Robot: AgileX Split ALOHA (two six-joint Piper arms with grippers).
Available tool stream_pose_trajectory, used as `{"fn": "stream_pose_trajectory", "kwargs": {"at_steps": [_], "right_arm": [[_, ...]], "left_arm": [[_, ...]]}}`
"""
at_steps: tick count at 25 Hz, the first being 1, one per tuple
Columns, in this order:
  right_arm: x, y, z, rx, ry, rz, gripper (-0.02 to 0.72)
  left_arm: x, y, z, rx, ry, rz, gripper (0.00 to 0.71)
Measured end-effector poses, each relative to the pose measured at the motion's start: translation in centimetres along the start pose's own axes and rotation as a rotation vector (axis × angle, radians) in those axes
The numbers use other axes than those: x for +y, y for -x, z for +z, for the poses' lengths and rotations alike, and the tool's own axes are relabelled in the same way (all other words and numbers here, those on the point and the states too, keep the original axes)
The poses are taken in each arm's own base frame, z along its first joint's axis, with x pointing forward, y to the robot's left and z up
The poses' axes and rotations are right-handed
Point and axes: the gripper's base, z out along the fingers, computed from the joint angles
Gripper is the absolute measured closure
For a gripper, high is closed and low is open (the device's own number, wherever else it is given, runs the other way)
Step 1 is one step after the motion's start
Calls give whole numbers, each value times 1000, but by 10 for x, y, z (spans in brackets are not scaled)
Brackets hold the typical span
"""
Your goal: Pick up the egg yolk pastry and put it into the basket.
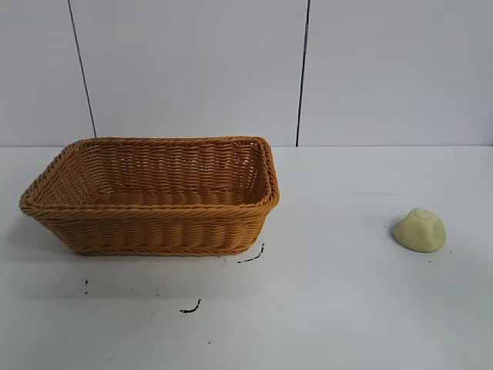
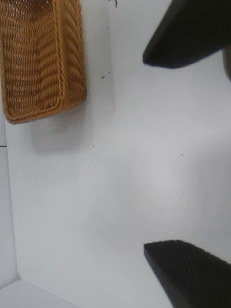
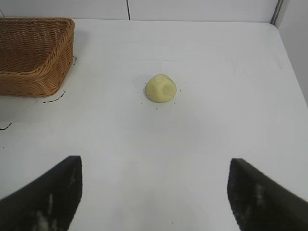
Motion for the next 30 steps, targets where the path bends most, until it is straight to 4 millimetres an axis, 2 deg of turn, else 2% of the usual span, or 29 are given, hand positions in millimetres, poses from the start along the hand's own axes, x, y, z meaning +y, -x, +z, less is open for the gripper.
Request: {"fn": "stream_pose_trajectory", "kwargs": {"at_steps": [11, 16, 19, 23, 26, 30], "right_arm": [[0, 0, 0, 0, -1, 0, 111], [0, 6, 7, 73, 0, 14, 25], [-1, 23, 17, 180, 0, 26, 14], [-1, 58, 37, 301, 0, 36, 10], [-2, 86, 61, 388, 0, 39, 8], [-3, 118, 106, 507, 0, 40, 8]], "left_arm": [[0, 0, 0, 0, 0, 0, 14], [0, 0, 0, 0, 0, 0, 14], [0, 0, 0, 0, 0, 0, 14], [0, 0, 0, 0, 0, 0, 14], [0, 0, 0, 0, 0, 0, 14], [0, 0, 0, 0, 0, 0, 14]]}}
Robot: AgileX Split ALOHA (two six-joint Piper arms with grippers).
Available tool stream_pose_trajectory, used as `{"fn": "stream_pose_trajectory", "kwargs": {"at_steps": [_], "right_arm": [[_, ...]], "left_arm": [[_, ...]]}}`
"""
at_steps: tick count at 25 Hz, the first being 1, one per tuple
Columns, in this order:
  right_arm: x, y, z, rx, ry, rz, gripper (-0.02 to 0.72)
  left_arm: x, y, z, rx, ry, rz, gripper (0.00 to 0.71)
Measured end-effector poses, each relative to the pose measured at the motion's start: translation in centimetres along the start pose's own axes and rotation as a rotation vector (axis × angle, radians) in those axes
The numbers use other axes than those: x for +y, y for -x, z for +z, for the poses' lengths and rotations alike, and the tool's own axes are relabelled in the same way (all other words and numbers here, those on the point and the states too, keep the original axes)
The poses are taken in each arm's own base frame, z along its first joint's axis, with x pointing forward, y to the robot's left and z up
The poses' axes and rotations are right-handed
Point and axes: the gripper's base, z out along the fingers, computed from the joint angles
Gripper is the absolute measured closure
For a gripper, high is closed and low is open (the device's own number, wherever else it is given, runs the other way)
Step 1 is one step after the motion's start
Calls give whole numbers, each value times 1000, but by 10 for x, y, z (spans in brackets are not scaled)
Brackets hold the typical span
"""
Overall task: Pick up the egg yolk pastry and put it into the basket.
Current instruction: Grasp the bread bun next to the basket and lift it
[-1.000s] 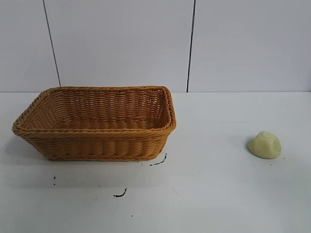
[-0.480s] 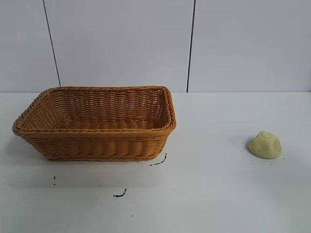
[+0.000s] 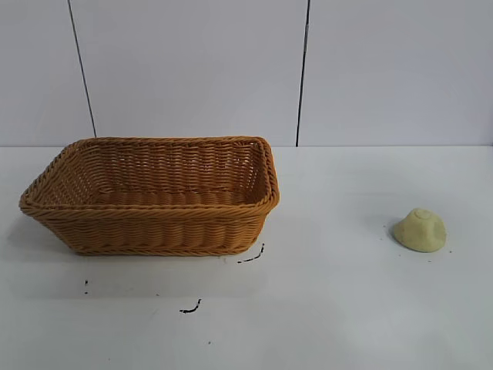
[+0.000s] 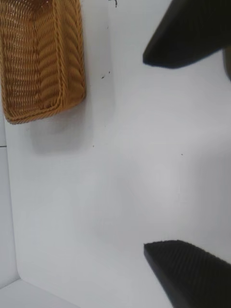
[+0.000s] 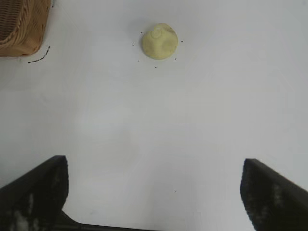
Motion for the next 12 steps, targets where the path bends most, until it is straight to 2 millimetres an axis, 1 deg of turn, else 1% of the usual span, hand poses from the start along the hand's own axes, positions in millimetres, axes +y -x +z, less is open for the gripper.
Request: {"fn": "stream_pose_trajectory", "kwargs": {"at_steps": [2, 5, 8, 9, 12], "right_arm": [[0, 23, 16, 49, -1, -9, 8], [0, 58, 45, 120, -2, -8, 8], [0, 88, 80, 187, -2, -7, 8], [0, 96, 90, 203, -3, -6, 8], [0, 120, 129, 261, -3, -11, 8]], "left_arm": [[0, 0, 0, 0, 0, 0, 14], [0, 0, 0, 0, 0, 0, 14], [0, 0, 0, 0, 0, 0, 14], [0, 0, 0, 0, 0, 0, 14], [0, 0, 0, 0, 0, 0, 14]]}}
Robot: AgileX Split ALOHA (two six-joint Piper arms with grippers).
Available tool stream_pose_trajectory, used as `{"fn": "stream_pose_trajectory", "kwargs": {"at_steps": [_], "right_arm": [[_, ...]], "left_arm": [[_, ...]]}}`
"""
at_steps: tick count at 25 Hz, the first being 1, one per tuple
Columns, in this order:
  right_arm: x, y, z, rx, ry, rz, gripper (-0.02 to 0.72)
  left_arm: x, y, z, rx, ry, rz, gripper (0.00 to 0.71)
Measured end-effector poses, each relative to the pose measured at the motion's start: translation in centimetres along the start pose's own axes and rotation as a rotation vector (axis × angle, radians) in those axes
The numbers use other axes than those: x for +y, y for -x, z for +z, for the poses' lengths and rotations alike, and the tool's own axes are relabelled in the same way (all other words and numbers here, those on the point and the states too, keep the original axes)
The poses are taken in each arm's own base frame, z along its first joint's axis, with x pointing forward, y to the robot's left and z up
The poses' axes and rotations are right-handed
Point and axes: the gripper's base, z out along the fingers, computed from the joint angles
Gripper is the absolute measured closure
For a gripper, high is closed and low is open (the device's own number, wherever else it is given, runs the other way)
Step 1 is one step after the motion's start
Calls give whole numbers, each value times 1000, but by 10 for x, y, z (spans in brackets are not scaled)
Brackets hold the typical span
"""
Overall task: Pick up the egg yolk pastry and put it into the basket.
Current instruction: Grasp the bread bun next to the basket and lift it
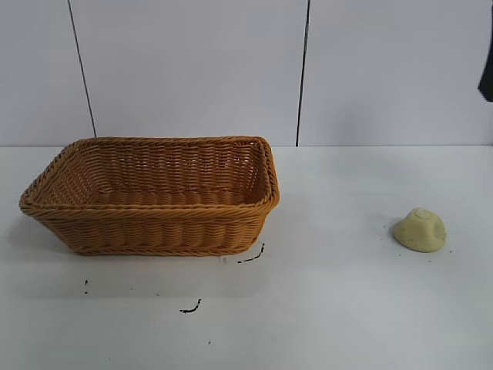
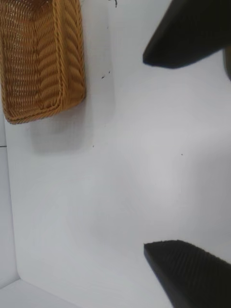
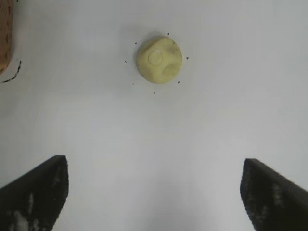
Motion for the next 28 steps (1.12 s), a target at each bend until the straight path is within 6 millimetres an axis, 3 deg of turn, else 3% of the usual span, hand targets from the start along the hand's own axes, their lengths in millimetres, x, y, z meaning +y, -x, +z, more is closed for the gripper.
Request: {"fn": "stream_pose_trajectory", "kwargs": {"at_steps": [6, 10, 20, 28], "right_arm": [[-1, 44, 64, 89, 0, -3, 8], [0, 59, 101, 140, 8, -20, 8], [6, 46, 186, 309, 12, -21, 8], [4, 41, 215, 321, -6, -13, 8]], "left_arm": [[0, 0, 0, 0, 0, 0, 14], [0, 0, 0, 0, 0, 0, 14], [0, 0, 0, 0, 0, 0, 14], [0, 0, 0, 0, 0, 0, 14]]}}
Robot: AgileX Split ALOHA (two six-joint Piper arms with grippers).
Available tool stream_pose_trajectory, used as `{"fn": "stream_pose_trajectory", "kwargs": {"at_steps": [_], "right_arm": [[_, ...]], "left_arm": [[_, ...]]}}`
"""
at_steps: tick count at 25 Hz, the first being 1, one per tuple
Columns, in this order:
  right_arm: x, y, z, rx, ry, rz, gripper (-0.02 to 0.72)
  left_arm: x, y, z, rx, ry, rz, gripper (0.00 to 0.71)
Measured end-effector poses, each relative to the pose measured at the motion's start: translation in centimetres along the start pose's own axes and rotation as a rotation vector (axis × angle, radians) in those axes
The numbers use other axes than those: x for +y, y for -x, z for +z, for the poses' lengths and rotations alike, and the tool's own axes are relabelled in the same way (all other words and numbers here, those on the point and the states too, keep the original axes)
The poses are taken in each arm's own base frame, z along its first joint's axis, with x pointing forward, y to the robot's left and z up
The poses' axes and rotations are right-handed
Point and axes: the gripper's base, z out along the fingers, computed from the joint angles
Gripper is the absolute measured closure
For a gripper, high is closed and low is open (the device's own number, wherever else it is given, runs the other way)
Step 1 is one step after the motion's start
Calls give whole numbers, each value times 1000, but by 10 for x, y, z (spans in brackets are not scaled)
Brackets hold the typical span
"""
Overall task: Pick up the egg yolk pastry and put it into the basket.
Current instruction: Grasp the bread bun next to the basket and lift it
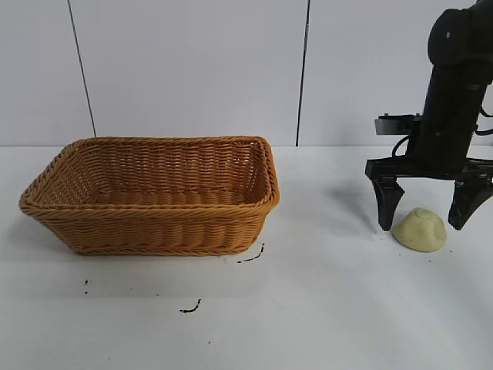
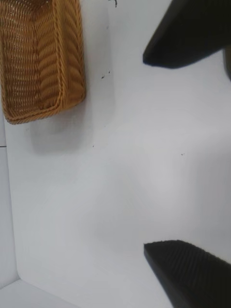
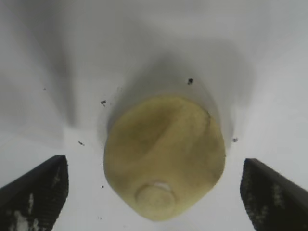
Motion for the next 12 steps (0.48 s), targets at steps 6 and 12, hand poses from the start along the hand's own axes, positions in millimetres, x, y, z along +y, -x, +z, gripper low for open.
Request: {"fn": "stream_pose_trajectory", "kwargs": {"at_steps": [6, 12], "right_arm": [[0, 2, 7, -5, 0, 0, 12], [0, 1, 8, 2, 0, 0, 161]], "left_arm": [[0, 0, 0, 0, 0, 0, 14], [0, 0, 0, 0, 0, 0, 14]]}}
